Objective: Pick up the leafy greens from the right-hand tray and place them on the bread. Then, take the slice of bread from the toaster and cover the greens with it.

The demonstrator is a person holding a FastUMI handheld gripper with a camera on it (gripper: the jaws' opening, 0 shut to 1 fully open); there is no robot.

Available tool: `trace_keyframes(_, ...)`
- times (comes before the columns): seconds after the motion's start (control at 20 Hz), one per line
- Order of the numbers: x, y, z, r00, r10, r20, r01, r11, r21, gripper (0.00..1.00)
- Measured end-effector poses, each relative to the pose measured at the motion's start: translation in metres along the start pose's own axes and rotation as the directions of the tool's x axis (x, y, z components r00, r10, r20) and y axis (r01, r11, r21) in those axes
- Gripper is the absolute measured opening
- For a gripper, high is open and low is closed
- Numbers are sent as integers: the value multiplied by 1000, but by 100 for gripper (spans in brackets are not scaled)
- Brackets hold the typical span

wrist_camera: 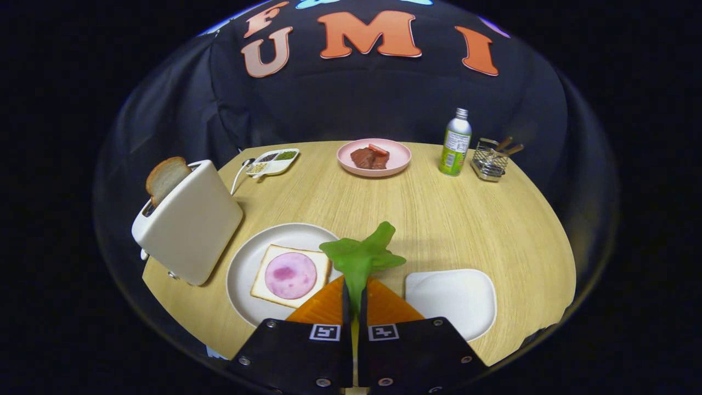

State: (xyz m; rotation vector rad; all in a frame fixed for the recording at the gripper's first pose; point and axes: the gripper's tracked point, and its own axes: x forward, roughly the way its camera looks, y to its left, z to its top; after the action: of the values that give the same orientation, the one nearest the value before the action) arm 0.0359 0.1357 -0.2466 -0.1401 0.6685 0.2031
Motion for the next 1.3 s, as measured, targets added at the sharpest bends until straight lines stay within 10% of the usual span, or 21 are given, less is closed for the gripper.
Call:
trace_keyframes(1.05,49,81,-12,997,29,-75,-30,1000,-11,4)
trace_keyframes(1.3,47,78,-15,997,15,-76,-16,1000,-19,22)
